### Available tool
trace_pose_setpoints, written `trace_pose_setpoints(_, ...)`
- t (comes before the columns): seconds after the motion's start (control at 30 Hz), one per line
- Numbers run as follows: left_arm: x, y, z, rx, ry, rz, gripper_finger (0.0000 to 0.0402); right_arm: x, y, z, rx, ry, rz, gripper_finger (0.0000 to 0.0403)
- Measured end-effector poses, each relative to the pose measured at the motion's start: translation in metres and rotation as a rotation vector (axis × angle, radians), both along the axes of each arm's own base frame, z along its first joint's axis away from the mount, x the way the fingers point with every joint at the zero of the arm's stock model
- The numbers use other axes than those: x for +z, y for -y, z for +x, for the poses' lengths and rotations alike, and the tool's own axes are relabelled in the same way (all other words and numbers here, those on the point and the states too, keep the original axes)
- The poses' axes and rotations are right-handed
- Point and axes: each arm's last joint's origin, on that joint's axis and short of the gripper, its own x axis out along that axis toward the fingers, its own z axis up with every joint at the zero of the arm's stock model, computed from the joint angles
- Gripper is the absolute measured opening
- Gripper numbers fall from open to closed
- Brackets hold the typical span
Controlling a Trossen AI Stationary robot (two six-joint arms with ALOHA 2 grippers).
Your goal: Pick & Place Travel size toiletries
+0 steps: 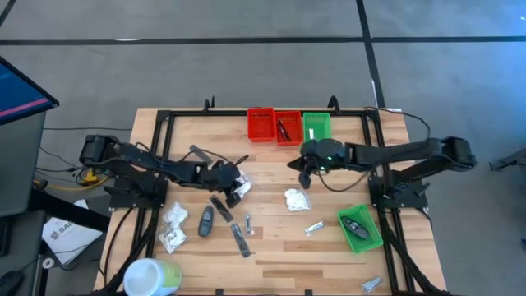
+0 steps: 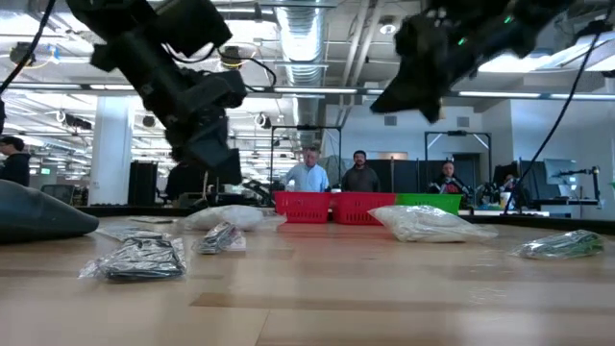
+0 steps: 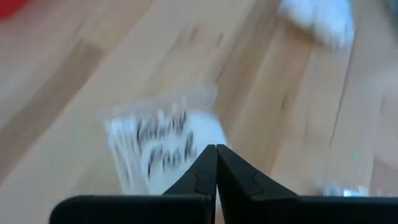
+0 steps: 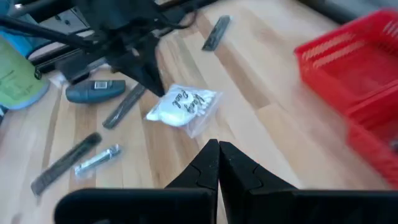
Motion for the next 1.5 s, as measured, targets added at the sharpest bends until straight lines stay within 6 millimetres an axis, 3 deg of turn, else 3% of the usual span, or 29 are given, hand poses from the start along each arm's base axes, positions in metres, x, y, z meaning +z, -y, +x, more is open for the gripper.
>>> trace_pose_setpoints(0.2, -0.006, 0.006, 0.0, -0.009, -0.033, 0.012, 0.0001, -0.026, 0.024, 0.03, -0.03, -0.043, 0.124, 0.0)
trace_pose_setpoints(0.47, -0.027, -0.001, 0.002, -0.012, -0.134, 0.013, 0.0001, -0.046, 0.033, 0.062, 0.053, -0.083, 0.209, 0.0022)
trace_pose_setpoints(0.67, -0.037, 0.001, 0.008, -0.152, -0.162, 0.052, 0.0001, -0.049, 0.033, 0.065, 0.084, -0.094, 0.247, 0.0051)
trace_pose_setpoints(0.9, -0.035, 0.009, 0.013, -0.352, -0.118, 0.112, 0.0001, -0.051, 0.032, 0.064, 0.078, -0.113, 0.286, 0.0056)
trace_pose_setpoints(1.2, -0.046, 0.014, 0.02, -0.464, -0.101, 0.128, 0.0001, -0.051, 0.027, 0.065, 0.094, -0.111, 0.345, 0.0056)
trace_pose_setpoints(1.5, -0.052, 0.016, 0.031, -0.487, -0.083, 0.116, 0.0001, -0.074, 0.027, 0.08, 0.125, -0.151, 0.416, 0.006)
